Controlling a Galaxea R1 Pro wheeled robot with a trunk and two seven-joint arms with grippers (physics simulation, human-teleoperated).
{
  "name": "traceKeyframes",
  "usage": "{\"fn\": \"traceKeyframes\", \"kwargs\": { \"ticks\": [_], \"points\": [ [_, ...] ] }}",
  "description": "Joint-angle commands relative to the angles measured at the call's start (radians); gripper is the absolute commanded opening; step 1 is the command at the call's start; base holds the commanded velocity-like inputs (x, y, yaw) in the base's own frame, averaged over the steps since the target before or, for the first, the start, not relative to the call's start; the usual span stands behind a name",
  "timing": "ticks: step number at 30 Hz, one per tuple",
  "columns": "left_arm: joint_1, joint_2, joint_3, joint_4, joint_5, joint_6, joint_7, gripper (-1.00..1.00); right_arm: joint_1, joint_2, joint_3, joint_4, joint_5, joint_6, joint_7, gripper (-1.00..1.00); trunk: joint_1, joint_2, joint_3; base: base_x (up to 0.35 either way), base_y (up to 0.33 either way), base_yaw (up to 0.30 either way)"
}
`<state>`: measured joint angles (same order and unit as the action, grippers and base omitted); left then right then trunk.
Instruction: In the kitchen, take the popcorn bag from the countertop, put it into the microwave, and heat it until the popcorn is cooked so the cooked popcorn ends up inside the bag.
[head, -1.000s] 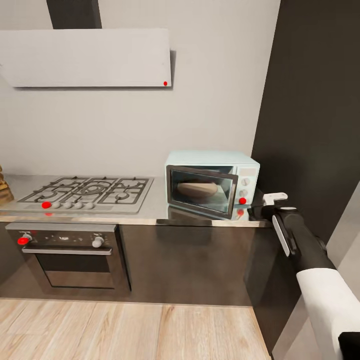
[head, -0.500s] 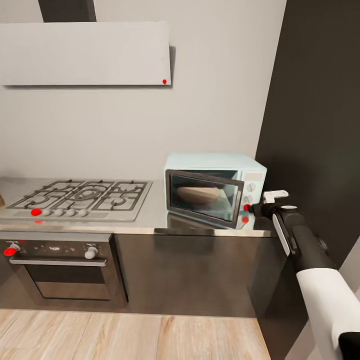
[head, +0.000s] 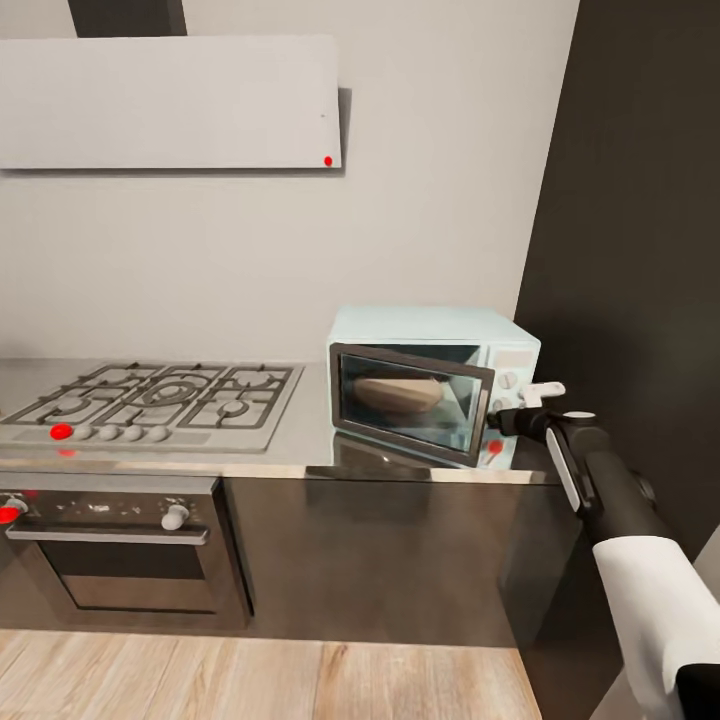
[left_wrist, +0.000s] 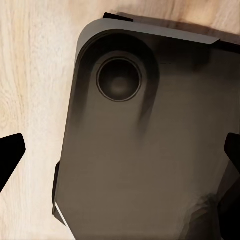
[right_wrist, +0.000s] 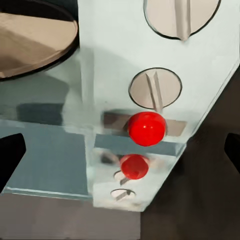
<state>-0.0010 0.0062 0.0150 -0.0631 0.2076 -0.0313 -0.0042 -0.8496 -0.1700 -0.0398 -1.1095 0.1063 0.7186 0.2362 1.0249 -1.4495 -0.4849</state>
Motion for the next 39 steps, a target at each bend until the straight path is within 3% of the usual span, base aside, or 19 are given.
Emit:
{"fn": "traceKeyframes", "kwargs": {
  "ticks": [1,7,10,13,35,39],
  "points": [
    [0.0,0.0,0.0,0.0,0.005,-0.002,0.0,1.0,0.0,0.001,0.014,0.001,-0.022,0.007,0.068,1.0,0.0,0.0,-0.001,0.0,0.0,0.0],
    [0.0,-0.001,0.0,0.0,0.006,-0.002,0.0,1.0,0.0,-0.002,0.014,0.003,-0.024,-0.021,0.148,1.0,0.0,0.0,-0.001,0.0,0.0,0.0],
    [0.0,-0.001,0.001,0.0,0.006,-0.002,0.0,1.0,0.0,-0.004,0.014,0.005,-0.024,-0.06,0.273,1.0,0.0,0.0,-0.001,0.0,0.0,0.0],
    [0.0,-0.001,0.002,0.0,0.006,-0.002,0.0,1.0,0.0,0.002,0.016,0.007,-0.026,-0.06,0.316,1.0,0.0,0.0,-0.001,0.0,0.0,0.0],
    [0.0,0.0,0.0,-0.001,0.005,-0.002,0.001,1.0,0.02,0.007,0.019,0.042,-0.028,-0.06,0.375,1.0,0.0,0.0,-0.001,0.0,0.0,0.0],
    [0.0,-0.001,-0.006,-0.001,0.004,-0.003,0.0,1.0,0.02,-0.004,0.018,0.042,-0.017,-0.057,0.539,1.0,0.0,0.0,-0.001,0.0,0.0,0.0]
  ]
}}
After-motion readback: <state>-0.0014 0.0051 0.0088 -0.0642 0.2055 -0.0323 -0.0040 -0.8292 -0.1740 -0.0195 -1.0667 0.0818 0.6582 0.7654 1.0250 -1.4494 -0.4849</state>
